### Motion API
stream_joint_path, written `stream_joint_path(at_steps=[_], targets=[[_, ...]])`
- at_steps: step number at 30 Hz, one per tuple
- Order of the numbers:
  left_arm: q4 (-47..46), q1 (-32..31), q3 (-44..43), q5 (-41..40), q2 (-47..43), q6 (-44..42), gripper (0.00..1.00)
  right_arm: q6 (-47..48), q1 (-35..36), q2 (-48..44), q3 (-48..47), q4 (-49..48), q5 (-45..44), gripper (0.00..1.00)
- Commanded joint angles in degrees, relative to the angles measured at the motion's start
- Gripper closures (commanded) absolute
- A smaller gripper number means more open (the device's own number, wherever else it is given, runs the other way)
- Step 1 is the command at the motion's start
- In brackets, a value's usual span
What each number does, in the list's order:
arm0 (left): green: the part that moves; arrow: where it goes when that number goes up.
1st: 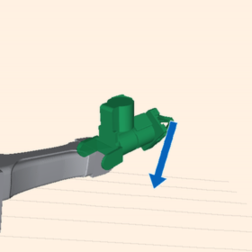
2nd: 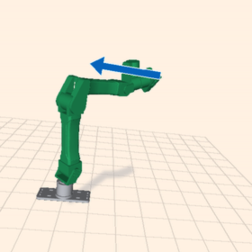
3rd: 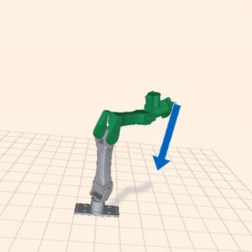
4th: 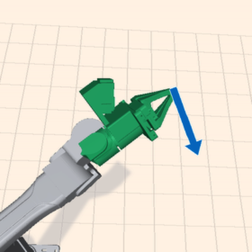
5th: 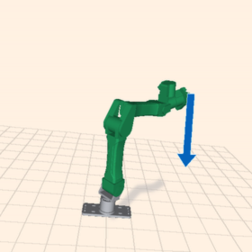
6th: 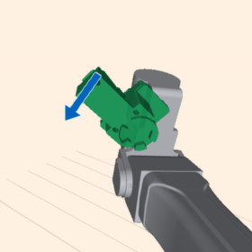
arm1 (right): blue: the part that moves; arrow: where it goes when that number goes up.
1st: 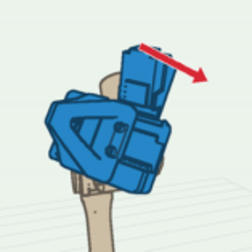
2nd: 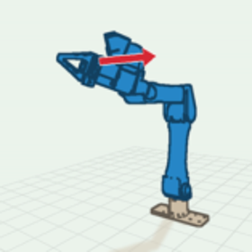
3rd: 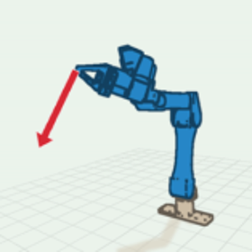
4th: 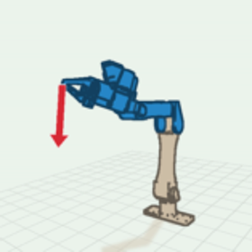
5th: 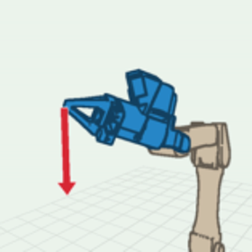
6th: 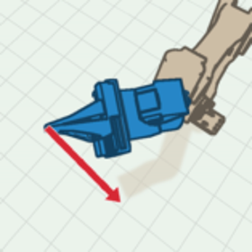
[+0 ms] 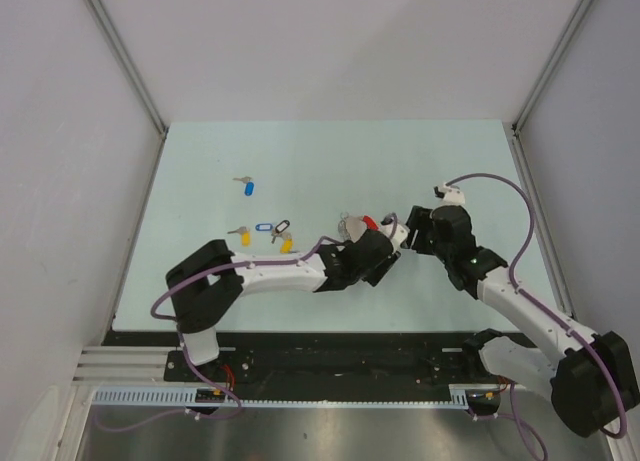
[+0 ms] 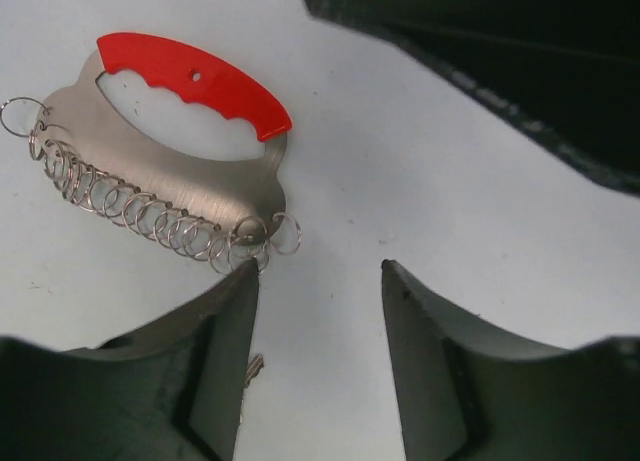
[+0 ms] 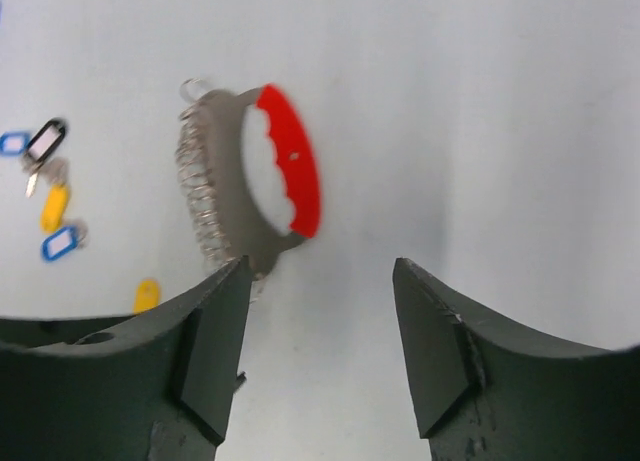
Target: Put the keys on the keyring
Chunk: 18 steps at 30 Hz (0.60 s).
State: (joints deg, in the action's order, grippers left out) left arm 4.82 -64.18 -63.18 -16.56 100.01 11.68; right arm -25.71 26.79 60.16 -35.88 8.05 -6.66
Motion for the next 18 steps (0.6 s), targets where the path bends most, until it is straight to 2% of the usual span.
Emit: stream_joint_path(at_steps=[1,6,12,18], targets=[[9.23,-2.17,-6.95,-10.85,5.72,-3.16,0.50,-3.55,-1.56,-5.13,3.35,2.58,-11.52,0.34],[10.56,-3.05,-10.21,-13.68,10.28,-4.47,0.56,-4.87,-2.26,-10.58,5.55,2.76,-15.05,0.32],[11.62,-3.05,-13.20,-15.08,13.98,-5.53,0.62,-4.52,-3.05,-12.00,6.08,2.84,-15.14,0.32],[11.18,-3.05,-14.43,-15.79,16.53,-6.41,0.62,-4.17,-3.23,-12.26,6.35,2.49,-14.53,0.32]])
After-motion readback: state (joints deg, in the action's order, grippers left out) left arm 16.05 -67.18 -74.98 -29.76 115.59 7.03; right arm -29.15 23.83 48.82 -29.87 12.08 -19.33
